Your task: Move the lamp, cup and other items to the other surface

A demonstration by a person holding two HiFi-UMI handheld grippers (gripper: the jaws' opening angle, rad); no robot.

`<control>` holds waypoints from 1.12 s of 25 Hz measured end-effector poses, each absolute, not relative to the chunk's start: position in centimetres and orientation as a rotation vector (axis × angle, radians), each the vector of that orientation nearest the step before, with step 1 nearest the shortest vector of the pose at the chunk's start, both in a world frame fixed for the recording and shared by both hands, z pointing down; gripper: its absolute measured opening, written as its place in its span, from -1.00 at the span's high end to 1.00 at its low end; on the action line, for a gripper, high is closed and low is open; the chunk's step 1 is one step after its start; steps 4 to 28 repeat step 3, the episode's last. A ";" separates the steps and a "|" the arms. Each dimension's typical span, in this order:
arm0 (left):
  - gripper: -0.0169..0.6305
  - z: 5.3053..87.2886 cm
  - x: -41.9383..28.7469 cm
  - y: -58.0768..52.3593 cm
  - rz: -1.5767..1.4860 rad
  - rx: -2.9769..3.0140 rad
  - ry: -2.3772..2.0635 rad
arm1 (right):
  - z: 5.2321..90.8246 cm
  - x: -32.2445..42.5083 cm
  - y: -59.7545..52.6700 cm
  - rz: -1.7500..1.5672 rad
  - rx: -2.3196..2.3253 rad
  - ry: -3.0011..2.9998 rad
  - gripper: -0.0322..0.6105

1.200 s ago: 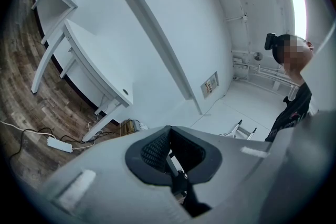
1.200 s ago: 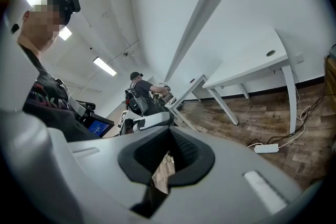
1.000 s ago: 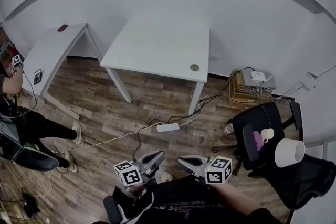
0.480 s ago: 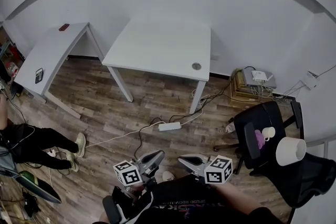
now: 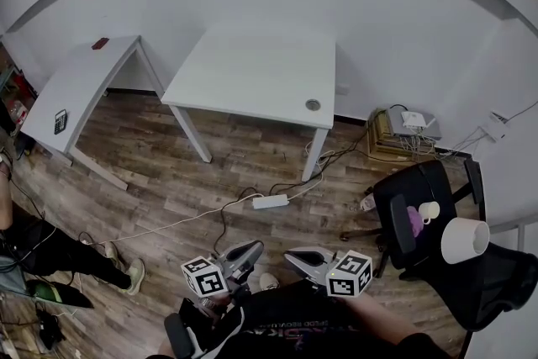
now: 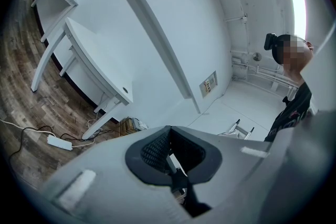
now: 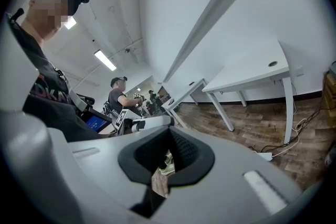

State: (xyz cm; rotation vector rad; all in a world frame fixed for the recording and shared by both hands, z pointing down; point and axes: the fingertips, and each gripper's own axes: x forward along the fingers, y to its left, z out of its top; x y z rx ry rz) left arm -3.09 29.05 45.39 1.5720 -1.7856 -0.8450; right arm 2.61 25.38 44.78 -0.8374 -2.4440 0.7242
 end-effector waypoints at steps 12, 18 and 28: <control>0.95 45.5 -3.2 28.8 -0.843 1.576 -1.783 | 44.8 2.5 25.3 0.711 -0.841 -2.450 0.89; 0.95 45.5 -3.2 28.8 -0.843 1.576 -1.783 | 44.8 2.5 25.3 0.711 -0.841 -2.450 0.89; 0.95 45.5 -3.2 28.8 -0.843 1.576 -1.783 | 44.8 2.5 25.3 0.711 -0.841 -2.450 0.89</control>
